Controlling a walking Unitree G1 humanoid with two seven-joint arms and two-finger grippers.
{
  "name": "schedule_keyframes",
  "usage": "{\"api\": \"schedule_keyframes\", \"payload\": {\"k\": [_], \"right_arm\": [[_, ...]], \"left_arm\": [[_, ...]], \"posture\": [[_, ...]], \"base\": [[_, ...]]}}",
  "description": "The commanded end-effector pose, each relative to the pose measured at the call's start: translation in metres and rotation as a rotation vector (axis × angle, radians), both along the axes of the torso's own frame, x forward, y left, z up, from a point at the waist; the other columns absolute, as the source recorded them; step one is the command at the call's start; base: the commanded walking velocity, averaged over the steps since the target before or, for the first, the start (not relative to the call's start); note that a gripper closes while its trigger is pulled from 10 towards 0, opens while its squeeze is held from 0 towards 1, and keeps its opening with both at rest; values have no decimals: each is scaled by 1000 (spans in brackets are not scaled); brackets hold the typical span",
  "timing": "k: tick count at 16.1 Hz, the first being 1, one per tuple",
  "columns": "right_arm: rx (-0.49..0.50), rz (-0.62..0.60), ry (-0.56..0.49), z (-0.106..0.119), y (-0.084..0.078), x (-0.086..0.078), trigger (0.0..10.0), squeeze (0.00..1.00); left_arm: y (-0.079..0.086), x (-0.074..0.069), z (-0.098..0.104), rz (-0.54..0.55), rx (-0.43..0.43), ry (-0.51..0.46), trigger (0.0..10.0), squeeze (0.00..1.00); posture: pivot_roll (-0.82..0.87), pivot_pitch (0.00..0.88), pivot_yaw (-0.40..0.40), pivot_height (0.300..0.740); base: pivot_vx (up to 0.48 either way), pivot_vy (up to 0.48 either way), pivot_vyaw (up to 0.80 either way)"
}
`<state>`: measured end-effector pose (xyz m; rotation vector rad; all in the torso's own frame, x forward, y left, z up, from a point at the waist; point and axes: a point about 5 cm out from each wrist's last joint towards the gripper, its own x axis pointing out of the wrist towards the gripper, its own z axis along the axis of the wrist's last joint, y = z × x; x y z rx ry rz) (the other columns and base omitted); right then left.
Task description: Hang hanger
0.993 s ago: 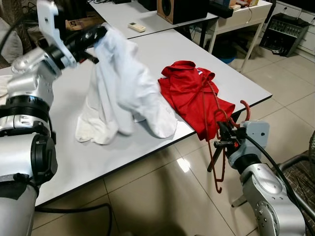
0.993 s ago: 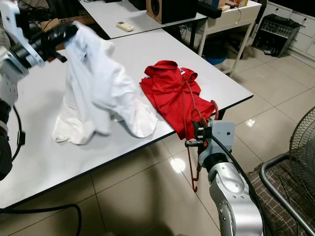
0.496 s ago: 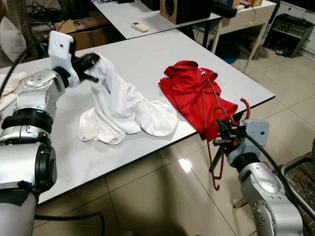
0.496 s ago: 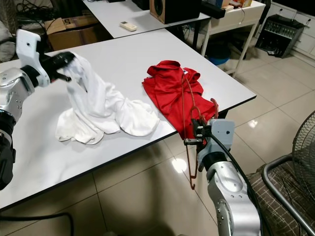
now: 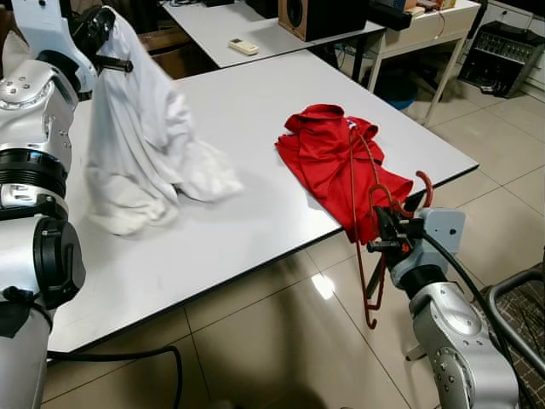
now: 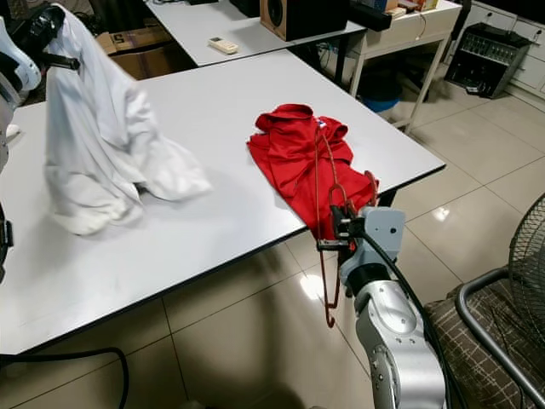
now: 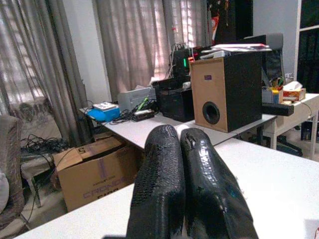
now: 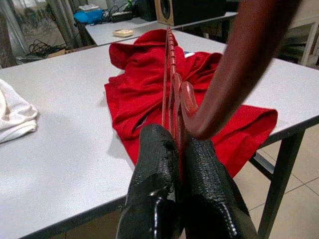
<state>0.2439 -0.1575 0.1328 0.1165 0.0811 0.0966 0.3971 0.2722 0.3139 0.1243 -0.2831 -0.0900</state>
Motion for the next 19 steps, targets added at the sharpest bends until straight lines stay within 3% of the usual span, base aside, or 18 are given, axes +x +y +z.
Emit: {"api": "schedule_keyframes", "payload": {"k": [1,4,7,8,11,13,14,16,17,19], "right_arm": [[-1,5,-6,0,1,2,10000,0],[-1,14,-5,0,2,3,10000,0],[-4,18,-3,-1,4,4,10000,0],[-4,16,-4,0,3,3,10000,0],[-9,0,-1,-1,-1,1,10000,0],[-9,0,0,-2,0,0,10000,0],[-7,3,-1,-1,1,1,10000,0],[5,-2,-12,1,0,3,10000,0],[6,-1,-12,1,0,3,10000,0],[0,15,3,-2,1,4,10000,0]], "left_arm": [[2,-2,12,10,23,-36,0,0],[-12,3,0,-62,63,23,0,0],[-47,13,-33,-163,93,130,0,0],[-61,14,-37,-225,92,137,0,0],[-84,15,-47,-353,128,187,0,0],[-89,14,-49,-389,134,194,0,0],[-94,12,-29,-491,-59,105,0,0],[-75,5,22,-612,-504,-126,0,0],[-59,4,27,-561,-562,-154,0,0],[-23,6,-20,-238,-286,75,0,0]], "posture": [[-113,0,92,740],[-107,0,86,740],[-111,0,87,740],[-122,0,94,740],[-129,0,100,740],[-128,0,100,740],[-125,0,95,740],[-118,0,88,740],[-114,0,84,740],[-105,0,75,740]], "base": [[0,0,0],[0,0,0],[0,0,0],[0,0,0],[0,0,0],[0,0,0],[0,0,0],[0,0,0],[0,0,0],[0,0,0]]}}
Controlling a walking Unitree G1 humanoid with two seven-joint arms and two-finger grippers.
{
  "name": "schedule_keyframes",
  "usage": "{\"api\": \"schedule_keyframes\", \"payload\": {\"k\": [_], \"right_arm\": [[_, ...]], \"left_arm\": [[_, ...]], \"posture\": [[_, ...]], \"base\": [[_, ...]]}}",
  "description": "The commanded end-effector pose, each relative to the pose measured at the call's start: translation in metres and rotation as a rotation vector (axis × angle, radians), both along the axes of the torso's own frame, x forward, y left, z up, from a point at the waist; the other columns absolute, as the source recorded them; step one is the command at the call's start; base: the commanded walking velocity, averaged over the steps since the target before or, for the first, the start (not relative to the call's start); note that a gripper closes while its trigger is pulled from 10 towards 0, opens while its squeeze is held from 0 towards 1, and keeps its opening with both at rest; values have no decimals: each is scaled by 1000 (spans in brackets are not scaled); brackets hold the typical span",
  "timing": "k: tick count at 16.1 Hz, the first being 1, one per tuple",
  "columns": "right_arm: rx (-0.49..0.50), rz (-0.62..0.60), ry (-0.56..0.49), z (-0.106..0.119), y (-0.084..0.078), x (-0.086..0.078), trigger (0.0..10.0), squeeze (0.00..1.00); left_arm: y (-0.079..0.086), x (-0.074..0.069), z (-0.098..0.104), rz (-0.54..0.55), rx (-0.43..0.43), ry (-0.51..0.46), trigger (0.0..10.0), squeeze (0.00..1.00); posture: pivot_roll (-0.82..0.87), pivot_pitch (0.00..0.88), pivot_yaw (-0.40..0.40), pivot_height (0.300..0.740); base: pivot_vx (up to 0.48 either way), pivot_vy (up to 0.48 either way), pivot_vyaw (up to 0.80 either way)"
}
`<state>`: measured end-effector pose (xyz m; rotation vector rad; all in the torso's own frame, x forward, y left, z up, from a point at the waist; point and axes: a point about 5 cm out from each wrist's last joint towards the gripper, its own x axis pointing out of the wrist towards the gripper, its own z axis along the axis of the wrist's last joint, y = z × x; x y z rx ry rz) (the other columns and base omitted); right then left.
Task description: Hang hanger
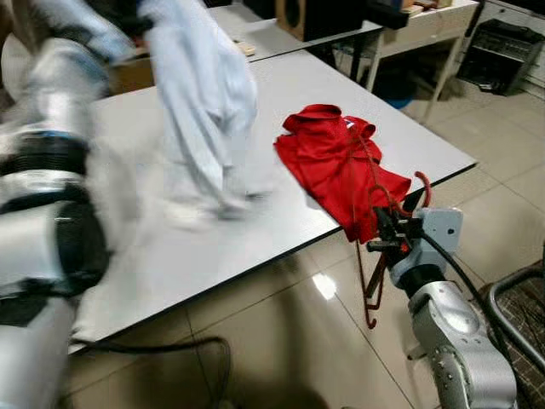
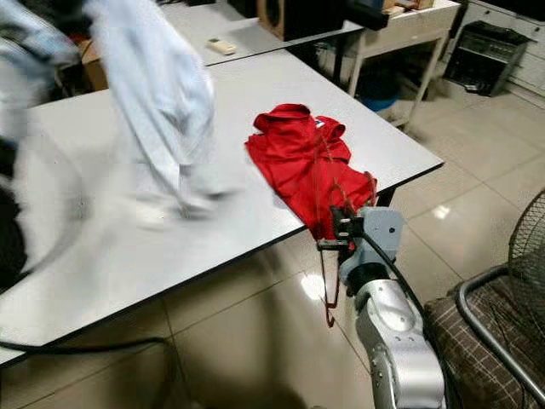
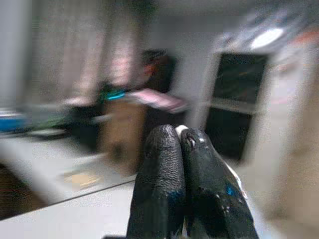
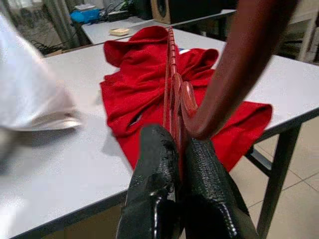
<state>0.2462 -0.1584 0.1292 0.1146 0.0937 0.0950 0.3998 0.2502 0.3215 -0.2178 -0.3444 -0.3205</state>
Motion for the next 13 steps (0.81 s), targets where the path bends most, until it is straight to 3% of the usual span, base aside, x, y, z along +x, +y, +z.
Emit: {"api": "schedule_keyframes", "payload": {"k": [1,2,3,4,5,8,12,13], "right_arm": [[3,23,-6,1,4,1,10000,0],[2,25,-5,1,4,1,10000,0],[3,27,-4,1,4,2,10000,0],[2,28,-3,1,4,2,10000,0],[1,29,-2,1,3,3,10000,0],[0,14,0,1,0,2,10000,0],[0,-7,4,0,-3,0,10000,0],[0,-6,1,1,-3,0,10000,0]], "left_arm": [[15,0,-57,121,142,231,0,0],[22,-4,-73,159,204,292,0,0],[30,-11,-105,202,341,408,0,0],[32,-15,-120,213,399,458,0,0],[34,-21,-140,233,475,516,745,0],[37,-23,-145,260,512,526,0,0],[35,-23,-145,231,568,525,0,0],[21,-16,-128,133,378,421,0,0]], "posture": [[-104,0,72,740],[-101,0,68,740],[-100,0,64,740],[-99,0,62,740],[-103,0,62,740],[-109,0,64,740],[-111,0,65,740],[-111,0,65,740]], "base": [[0,0,0],[0,0,0],[0,0,0],[0,0,0],[0,0,0],[0,0,0],[0,0,0],[0,0,0]]}}
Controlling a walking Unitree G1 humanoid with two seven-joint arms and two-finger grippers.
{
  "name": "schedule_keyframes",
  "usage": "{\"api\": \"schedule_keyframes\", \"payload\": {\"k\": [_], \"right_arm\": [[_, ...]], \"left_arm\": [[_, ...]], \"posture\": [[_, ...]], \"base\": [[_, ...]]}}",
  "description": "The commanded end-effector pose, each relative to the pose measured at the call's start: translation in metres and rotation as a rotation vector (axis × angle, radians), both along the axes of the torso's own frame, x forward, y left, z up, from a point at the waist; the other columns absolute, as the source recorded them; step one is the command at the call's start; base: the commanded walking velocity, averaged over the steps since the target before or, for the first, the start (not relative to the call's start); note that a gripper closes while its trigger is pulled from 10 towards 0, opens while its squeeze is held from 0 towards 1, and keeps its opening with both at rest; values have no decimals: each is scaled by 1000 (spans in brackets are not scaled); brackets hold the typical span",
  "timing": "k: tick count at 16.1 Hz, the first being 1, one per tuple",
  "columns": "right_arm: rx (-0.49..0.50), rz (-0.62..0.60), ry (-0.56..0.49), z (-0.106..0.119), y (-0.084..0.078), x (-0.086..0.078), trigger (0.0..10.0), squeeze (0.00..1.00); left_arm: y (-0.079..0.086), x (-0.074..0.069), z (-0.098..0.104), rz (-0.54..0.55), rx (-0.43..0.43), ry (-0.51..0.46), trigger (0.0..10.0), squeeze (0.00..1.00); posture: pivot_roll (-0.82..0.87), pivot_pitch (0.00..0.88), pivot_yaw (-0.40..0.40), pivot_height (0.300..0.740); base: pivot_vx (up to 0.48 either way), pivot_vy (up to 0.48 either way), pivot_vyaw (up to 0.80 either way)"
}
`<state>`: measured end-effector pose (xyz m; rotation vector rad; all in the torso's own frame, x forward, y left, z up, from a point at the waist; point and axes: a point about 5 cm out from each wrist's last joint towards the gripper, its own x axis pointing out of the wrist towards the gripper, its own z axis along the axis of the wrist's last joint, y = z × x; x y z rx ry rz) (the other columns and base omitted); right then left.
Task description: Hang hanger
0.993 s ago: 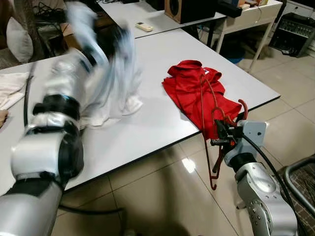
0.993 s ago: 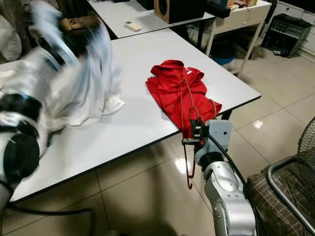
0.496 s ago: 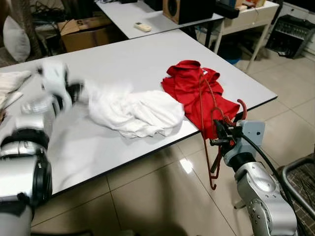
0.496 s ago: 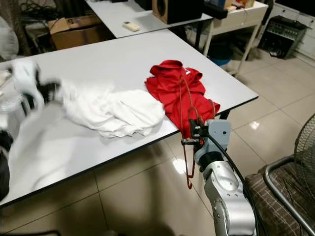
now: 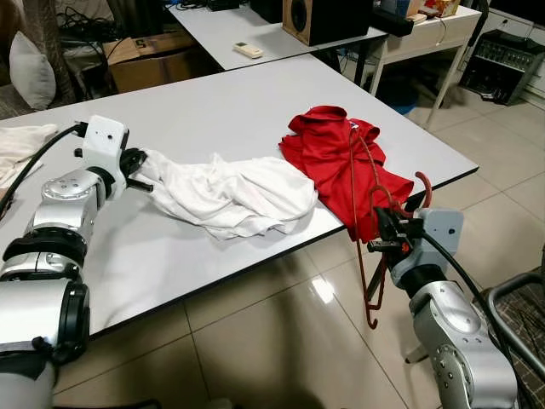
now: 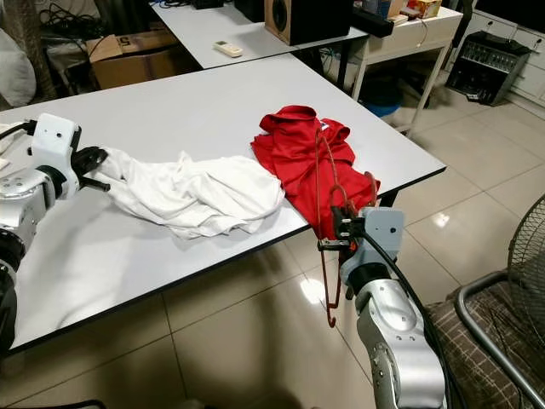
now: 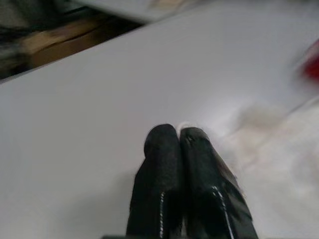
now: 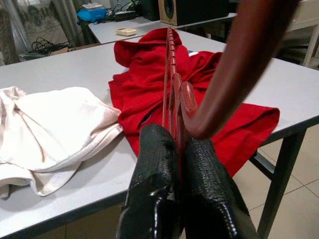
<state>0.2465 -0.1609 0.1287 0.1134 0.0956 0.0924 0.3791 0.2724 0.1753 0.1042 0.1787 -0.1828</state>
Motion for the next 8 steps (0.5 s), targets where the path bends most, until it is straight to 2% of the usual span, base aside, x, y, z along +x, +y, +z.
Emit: {"api": "schedule_keyframes", "payload": {"k": [1,2,3,4,5,6,7,8], "right_arm": [[5,-5,-8,3,-1,1,10000,0],[8,-7,-11,3,-1,1,10000,0],[12,-12,-17,4,-2,2,10000,0],[13,-13,-17,4,-2,1,10000,0],[13,-13,-15,3,-1,1,10000,0],[13,-11,-13,3,0,1,10000,0],[14,-9,-11,2,0,1,10000,0],[14,-10,-10,2,0,1,10000,0]], "left_arm": [[-15,11,50,-128,-309,-236,0,0],[-18,11,65,-183,-425,-316,0,0],[-20,9,89,-281,-578,-430,0,0],[-20,9,89,-298,-520,-399,0,0],[-19,10,70,-243,-372,-277,0,0],[-15,10,48,-163,-222,-162,0,0],[-2,7,24,1,-108,-54,0,0],[8,4,11,103,-67,5,0,0]], "posture": [[-110,0,64,740],[-110,0,64,740],[-107,0,65,740],[-106,0,64,740],[-106,0,66,740],[-106,0,66,740],[-108,0,68,740],[-108,0,68,740]], "base": [[0,0,0],[0,0,0],[0,0,0],[0,0,0],[0,0,0],[0,0,0],[0,0,0],[0,0,0]]}}
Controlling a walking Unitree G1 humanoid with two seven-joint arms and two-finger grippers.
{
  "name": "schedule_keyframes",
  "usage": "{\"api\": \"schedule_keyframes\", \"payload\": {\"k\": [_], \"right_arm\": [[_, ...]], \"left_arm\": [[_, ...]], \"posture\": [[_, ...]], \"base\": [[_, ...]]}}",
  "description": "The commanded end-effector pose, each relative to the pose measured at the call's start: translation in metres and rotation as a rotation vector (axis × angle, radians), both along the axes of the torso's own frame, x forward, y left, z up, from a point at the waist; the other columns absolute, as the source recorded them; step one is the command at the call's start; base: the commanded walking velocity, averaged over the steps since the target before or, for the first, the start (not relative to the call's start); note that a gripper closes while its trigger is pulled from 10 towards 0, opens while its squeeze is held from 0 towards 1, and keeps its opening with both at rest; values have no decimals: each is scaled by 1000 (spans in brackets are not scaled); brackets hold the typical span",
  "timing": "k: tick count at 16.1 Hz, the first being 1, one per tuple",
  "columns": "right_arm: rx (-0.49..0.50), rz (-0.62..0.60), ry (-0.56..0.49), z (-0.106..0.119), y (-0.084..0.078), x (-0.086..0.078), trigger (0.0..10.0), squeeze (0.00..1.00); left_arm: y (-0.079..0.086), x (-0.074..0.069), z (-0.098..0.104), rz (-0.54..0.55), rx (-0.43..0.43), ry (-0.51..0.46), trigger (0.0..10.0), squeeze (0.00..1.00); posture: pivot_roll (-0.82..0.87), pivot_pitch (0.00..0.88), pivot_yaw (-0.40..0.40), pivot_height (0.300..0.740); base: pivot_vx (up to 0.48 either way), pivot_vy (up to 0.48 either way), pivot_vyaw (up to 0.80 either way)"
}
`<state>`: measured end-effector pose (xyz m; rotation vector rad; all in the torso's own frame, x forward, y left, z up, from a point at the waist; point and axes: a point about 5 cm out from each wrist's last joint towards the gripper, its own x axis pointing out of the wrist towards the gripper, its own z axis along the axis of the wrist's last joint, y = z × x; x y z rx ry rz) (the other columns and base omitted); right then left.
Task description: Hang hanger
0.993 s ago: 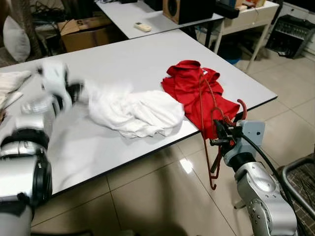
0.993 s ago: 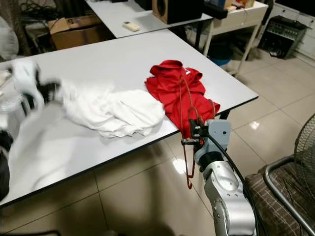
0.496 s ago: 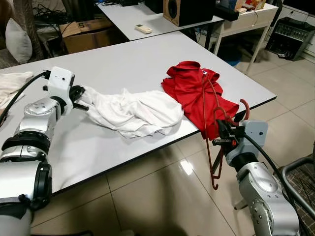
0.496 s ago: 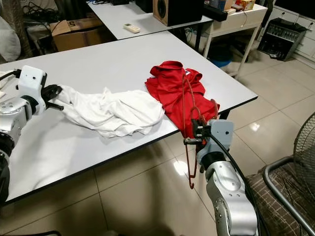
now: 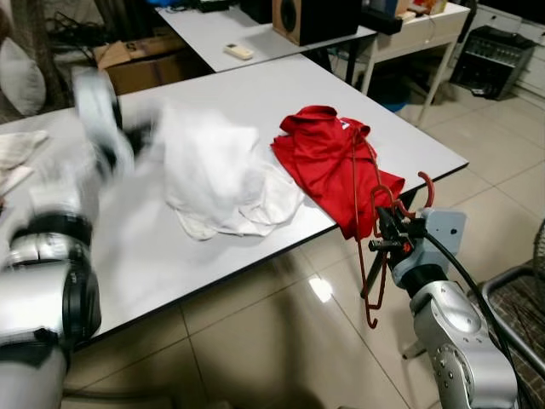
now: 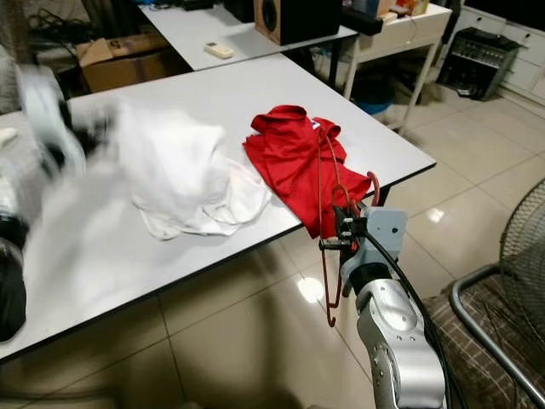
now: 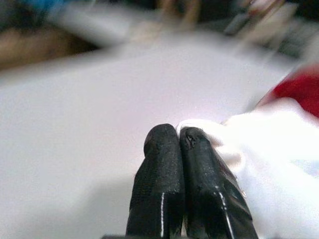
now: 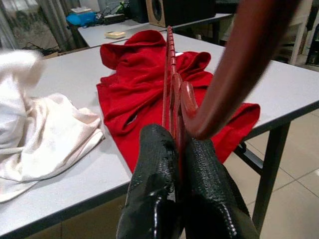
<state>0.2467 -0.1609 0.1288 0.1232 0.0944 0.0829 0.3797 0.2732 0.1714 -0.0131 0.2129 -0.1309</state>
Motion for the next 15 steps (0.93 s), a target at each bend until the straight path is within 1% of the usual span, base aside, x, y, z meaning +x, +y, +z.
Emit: {"api": "schedule_keyframes", "payload": {"k": [1,2,3,4,5,6,7,8,9,10,11,12,13,14,15], "right_arm": [[2,0,-6,2,0,0,10000,0],[0,1,-3,1,0,0,10000,0],[-1,1,-3,1,-1,0,10000,0],[-2,2,-2,1,-1,0,10000,0],[-2,3,-1,1,-1,0,10000,0],[-3,3,0,1,-1,0,10000,0],[-4,3,1,1,-1,-1,10000,0],[-5,2,2,0,-1,-1,10000,0],[-5,1,3,0,-1,-1,10000,0],[-5,0,4,0,-1,-2,10000,0],[-6,0,5,0,-2,-3,10000,0],[-6,1,6,0,-2,-3,10000,0],[-9,4,7,0,-2,-3,10000,0],[-11,7,7,0,-2,-3,10000,0],[-12,13,8,-1,-2,-2,10000,0]], "left_arm": [[13,-2,4,72,57,25,118,0],[18,-7,-4,81,80,63,549,0],[20,-8,-6,85,96,73,549,0],[22,-9,-4,82,140,58,10000,0],[19,-8,1,3,181,18,10000,0],[19,-9,1,-20,229,18,10000,1000],[25,-14,-3,-66,382,43,10000,1000],[29,-16,-4,-79,424,54,10000,1000],[33,-21,-5,-125,469,69,10000,1000],[37,-27,-7,-203,548,101,10000,1000],[41,-32,-8,-253,571,135,10000,1000],[43,-34,-9,-271,570,151,10000,1000],[44,-41,-11,-389,620,202,10000,1000],[37,-47,-12,-518,611,207,10000,1000],[20,-51,-9,-647,537,154,10000,1000]], "posture": [[-110,0,68,740],[-110,0,68,740],[-110,0,68,740],[-111,0,65,740],[-110,0,65,740],[-111,0,66,740],[-112,0,67,740],[-113,0,68,740],[-115,0,71,740],[-116,0,70,740],[-114,0,67,740],[-114,0,67,740],[-111,0,63,740],[-108,0,60,740],[-103,0,58,740]], "base": [[0,0,0],[0,0,0],[0,0,0],[0,0,0],[0,0,0],[0,0,0],[0,0,0],[0,0,0],[0,0,0],[0,0,0],[0,0,0],[0,0,0],[0,0,0],[0,0,0],[0,0,0]]}}
